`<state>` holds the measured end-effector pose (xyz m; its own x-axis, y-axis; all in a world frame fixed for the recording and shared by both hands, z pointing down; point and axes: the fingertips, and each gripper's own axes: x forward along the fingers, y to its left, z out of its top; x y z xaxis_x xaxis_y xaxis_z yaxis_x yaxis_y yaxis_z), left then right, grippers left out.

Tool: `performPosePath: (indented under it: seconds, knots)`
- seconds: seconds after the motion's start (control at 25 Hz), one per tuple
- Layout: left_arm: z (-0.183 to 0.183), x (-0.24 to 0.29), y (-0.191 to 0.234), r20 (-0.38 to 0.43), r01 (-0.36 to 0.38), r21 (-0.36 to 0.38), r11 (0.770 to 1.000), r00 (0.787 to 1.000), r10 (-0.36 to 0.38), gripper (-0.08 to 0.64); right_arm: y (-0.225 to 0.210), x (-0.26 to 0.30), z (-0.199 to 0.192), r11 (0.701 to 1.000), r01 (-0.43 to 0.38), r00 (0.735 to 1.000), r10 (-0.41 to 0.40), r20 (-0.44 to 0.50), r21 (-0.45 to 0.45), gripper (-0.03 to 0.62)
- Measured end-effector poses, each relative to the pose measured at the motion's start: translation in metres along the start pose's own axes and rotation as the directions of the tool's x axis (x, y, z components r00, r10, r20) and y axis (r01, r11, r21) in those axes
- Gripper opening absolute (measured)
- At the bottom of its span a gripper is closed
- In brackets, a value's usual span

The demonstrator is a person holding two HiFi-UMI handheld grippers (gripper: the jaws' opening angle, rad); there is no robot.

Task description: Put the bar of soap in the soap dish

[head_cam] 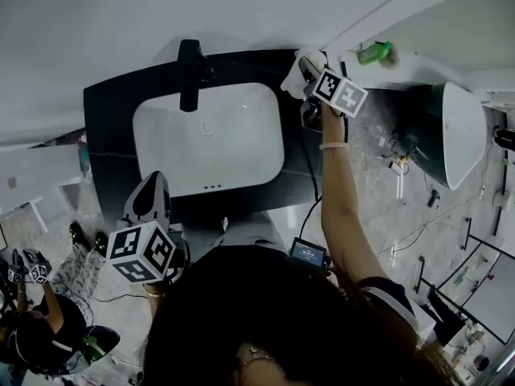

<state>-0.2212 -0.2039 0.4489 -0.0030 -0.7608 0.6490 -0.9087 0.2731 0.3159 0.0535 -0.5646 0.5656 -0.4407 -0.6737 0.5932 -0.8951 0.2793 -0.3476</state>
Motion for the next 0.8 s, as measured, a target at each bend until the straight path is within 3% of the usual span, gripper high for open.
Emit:
performPosePath:
  seconds: [0.16,0.8]
  knots:
    - [-0.006,-0.001,0.004,-0.024,-0.023,-0.009,1.0,0.999,0.022,-0.002,-0.008,0.013,0.003,0.999,0.041,0.998,-0.042,0.041,0.01,0.302]
    - [-0.023,0.005,0.012,-0.084,-0.048,-0.019,0.999,0.995,0.046,-0.002,-0.005,0.027,-0.006,0.981,0.152,0.98,-0.134,0.146,-0.119,0.302]
